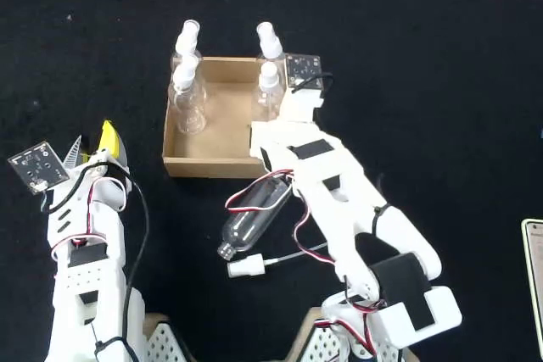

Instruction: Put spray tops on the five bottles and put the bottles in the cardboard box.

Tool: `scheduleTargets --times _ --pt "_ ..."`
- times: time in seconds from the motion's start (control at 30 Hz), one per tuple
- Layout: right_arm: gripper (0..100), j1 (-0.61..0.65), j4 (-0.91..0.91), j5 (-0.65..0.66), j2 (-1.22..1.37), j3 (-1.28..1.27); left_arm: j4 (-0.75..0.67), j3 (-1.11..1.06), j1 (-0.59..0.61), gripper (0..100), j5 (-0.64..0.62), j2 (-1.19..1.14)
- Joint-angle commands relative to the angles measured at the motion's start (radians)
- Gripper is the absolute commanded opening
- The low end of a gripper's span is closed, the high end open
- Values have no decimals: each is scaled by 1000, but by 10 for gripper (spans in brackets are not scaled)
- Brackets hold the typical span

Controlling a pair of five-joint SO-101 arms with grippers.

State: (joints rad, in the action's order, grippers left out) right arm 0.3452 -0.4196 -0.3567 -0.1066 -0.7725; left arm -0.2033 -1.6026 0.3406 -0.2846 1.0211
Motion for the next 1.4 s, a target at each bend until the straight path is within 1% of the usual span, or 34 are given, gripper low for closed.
scheduleTargets --times 0.0,0.7,0.8,0.97,1.37 --pt "10 -9 29 2 -8 59 -29 22 10 159 -3 11" --pt "10 -9 31 3 -8 61 -29 22 10 159 -3 11" --pt "10 -9 61 3 -8 54 -29 22 10 159 -3 11" --pt "10 -9 69 44 31 61 -29 22 10 159 -3 11" --pt "10 -9 71 44 79 96 -29 22 10 159 -3 11"
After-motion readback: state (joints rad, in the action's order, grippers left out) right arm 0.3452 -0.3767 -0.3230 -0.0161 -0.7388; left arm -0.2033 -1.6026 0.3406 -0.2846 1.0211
